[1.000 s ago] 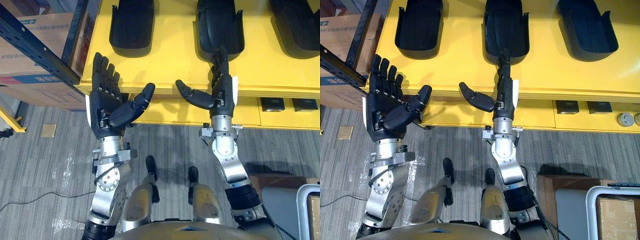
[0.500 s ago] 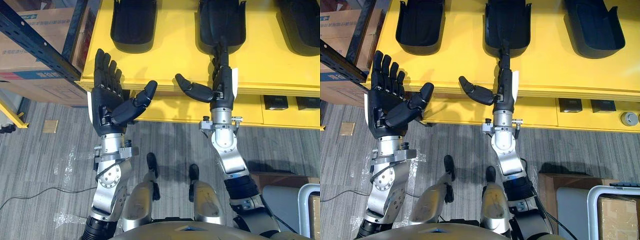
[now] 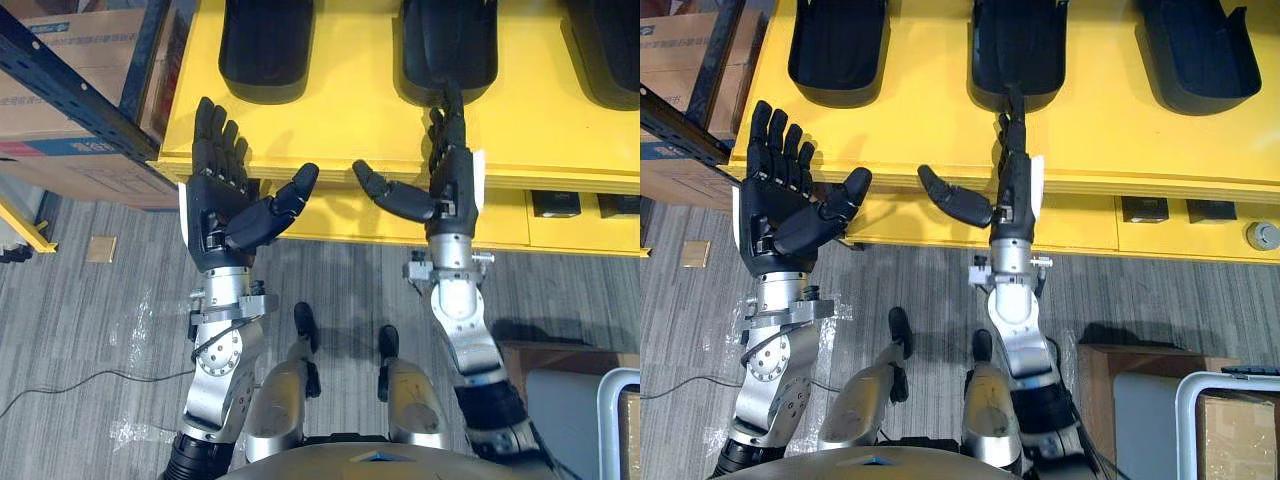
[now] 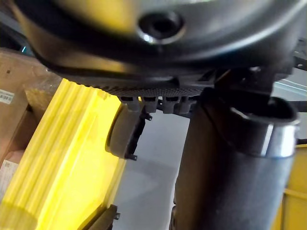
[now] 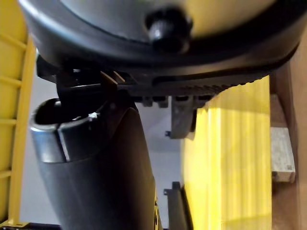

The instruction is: Walk over and take three plastic housings, then place them on the shelf

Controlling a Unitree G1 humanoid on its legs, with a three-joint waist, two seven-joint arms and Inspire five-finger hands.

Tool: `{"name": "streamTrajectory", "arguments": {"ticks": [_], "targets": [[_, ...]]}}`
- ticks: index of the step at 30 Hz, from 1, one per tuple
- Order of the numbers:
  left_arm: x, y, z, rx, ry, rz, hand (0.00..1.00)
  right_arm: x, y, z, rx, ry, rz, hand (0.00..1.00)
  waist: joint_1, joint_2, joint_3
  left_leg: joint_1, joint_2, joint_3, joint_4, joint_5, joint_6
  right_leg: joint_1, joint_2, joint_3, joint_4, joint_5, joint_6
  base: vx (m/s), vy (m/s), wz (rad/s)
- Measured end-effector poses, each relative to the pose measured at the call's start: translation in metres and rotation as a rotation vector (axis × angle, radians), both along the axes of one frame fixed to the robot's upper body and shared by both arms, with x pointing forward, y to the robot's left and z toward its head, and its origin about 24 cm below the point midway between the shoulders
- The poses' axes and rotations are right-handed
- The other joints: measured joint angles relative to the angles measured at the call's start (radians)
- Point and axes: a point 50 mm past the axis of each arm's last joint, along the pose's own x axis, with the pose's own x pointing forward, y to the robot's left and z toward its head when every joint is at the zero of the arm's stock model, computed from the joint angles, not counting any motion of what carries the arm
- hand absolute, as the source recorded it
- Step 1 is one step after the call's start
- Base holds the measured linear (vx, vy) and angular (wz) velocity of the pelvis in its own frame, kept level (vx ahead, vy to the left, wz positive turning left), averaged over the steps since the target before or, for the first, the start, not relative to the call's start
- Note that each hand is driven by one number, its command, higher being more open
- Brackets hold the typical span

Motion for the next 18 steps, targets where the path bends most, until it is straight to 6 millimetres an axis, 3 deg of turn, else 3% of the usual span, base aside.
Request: {"name": "streamTrajectory", "arguments": {"ticks": [2, 9, 13, 18], "targets": [[-0.001, -0.001, -0.001, 0.002, 0.005, -0.005, 1.00, -0.010, 0.000, -0.011, 0.005, 0.039, 0.008, 1.00, -0.012, -0.002, -0.006, 0.034, 0.000, 0.014, -0.003, -0.019, -0.006, 0.035, 0.000, 0.012, -0.017, 0.001, 0.001, 0.07, -0.020, -0.21], [-0.006, -0.005, -0.024, 0.034, 0.115, 0.000, 1.00, -0.034, -0.014, -0.045, 0.035, 0.193, -0.067, 1.00, -0.039, -0.027, -0.145, 0.091, 0.003, 0.064, -0.003, -0.055, -0.006, 0.095, 0.001, 0.054, -0.080, 0.010, 0.014, 0.10, -0.018, -0.21], [-0.009, 0.004, -0.045, 0.113, 0.220, 0.092, 1.00, -0.046, -0.046, -0.055, 0.062, 0.232, -0.249, 1.00, -0.041, -0.036, -0.195, 0.104, 0.006, 0.065, -0.003, -0.060, -0.008, 0.114, 0.002, 0.053, -0.093, 0.011, 0.015, 0.06, -0.015, -0.02], [-0.029, 0.048, -0.075, 0.102, 0.354, 0.334, 1.00, -0.083, -0.100, -0.077, 0.007, 0.304, -0.614, 1.00, -0.042, -0.042, -0.226, 0.120, 0.013, 0.065, -0.004, -0.065, -0.014, 0.132, 0.006, 0.052, -0.097, 0.010, 0.015, 0.01, -0.001, 0.00]]}}
